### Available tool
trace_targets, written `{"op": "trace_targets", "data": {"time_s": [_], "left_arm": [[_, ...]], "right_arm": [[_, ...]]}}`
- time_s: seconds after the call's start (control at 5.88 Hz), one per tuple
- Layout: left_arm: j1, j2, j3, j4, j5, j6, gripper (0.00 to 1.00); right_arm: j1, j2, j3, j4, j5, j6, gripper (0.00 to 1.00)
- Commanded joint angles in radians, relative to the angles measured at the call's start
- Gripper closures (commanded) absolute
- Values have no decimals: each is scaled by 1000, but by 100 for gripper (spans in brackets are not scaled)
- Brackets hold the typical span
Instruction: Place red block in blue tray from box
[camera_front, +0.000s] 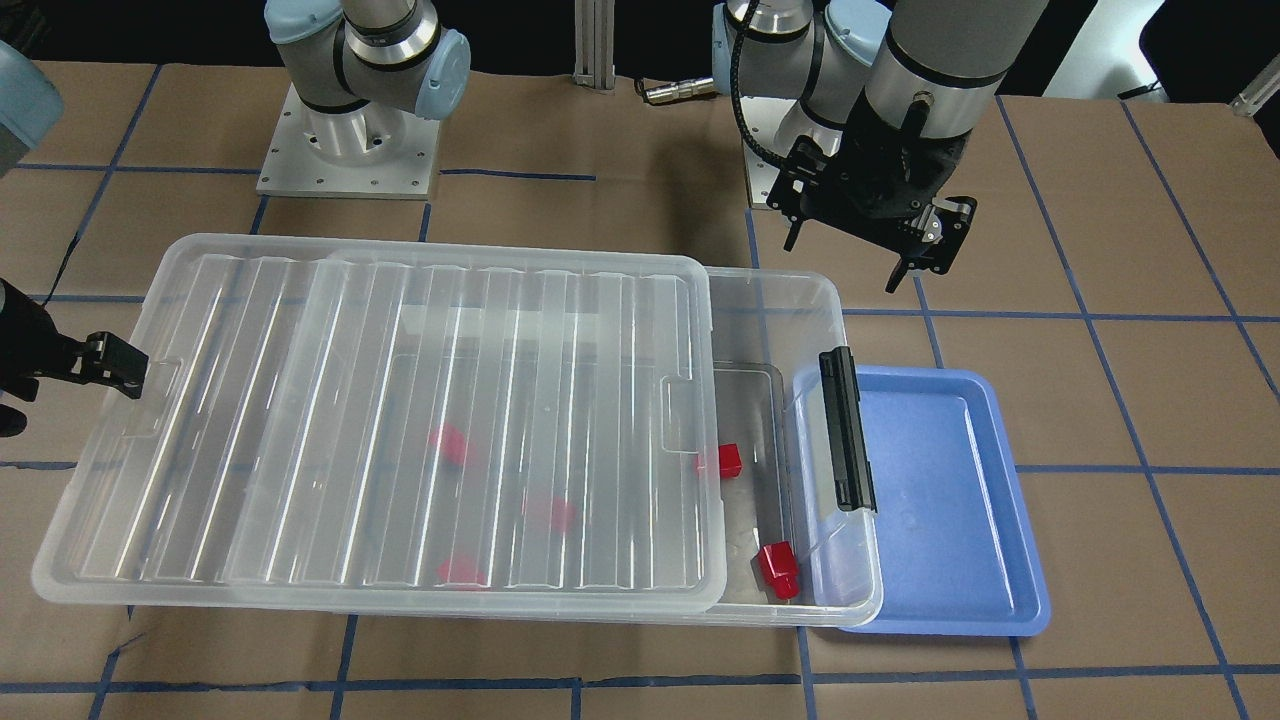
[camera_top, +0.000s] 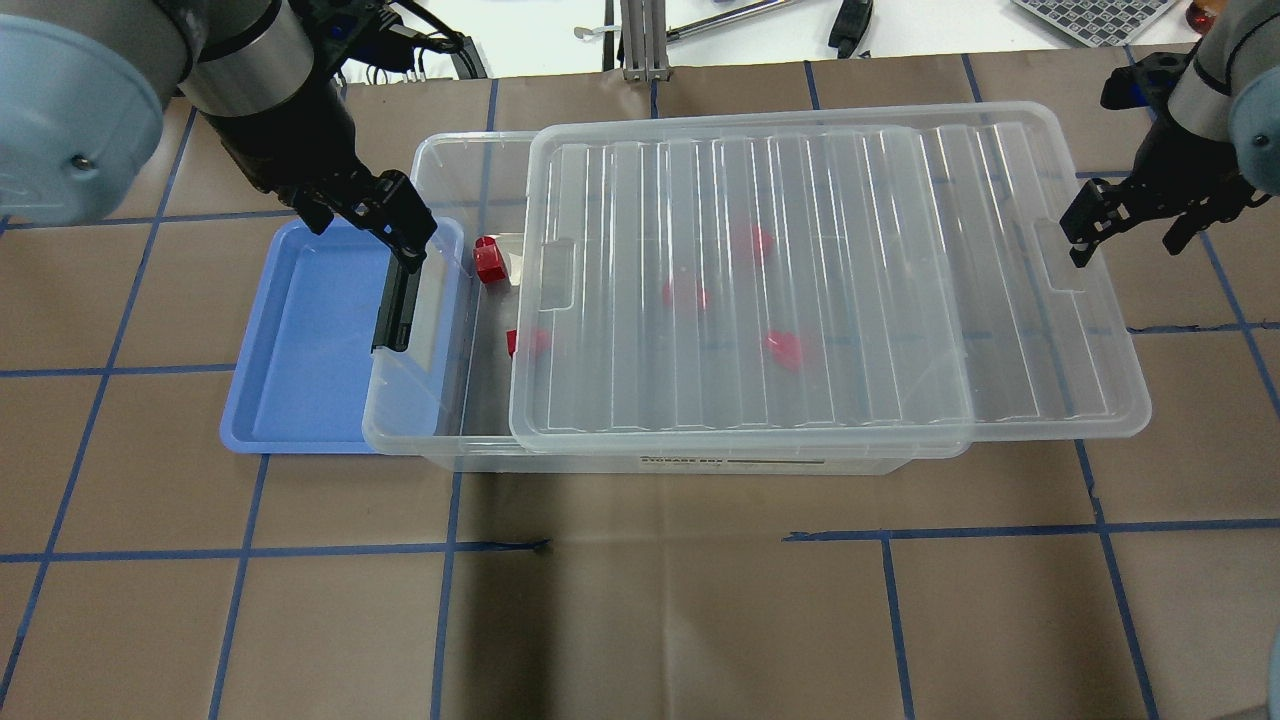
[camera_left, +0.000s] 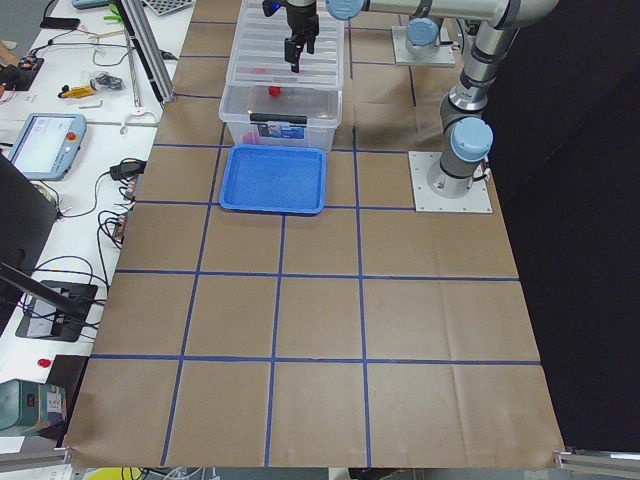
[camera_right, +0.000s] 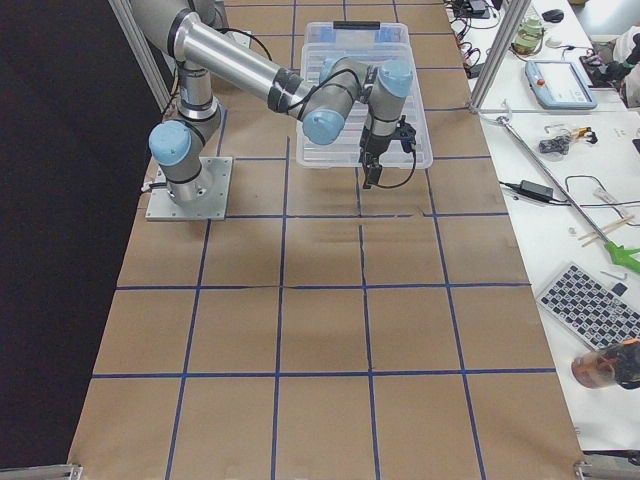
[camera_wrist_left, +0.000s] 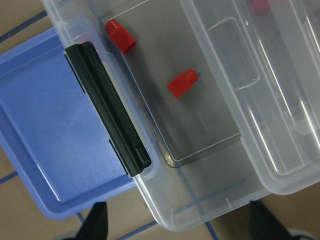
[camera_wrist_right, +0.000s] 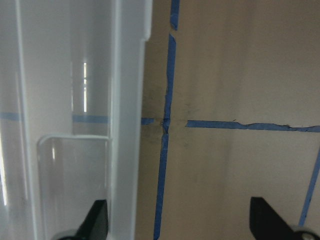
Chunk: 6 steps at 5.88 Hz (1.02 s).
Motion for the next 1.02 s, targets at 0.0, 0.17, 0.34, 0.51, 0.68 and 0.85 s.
{"op": "trace_targets", "data": {"time_s": [0.0,0.17,0.34,0.51,0.68,0.85], "left_arm": [[-9,-12,-2,0,0,130,1],[-8,-14,-7,-1,-2,274,1],[6,-26,-10,3,-2,461,1],[14,-66,-7,8,-2,675,1],[15,-81,-7,40,0,788,2],[15,-89,-11,77,5,877,2]], "right_arm": [[-35,3,-3,-7,-4,-47,0],[-37,3,-6,-7,-5,-50,0],[-38,4,-6,-10,-5,-57,0],[-54,4,-6,-13,-5,-79,0],[-57,4,-6,-18,-5,-87,0],[-58,3,-6,-20,-5,-92,0]]}}
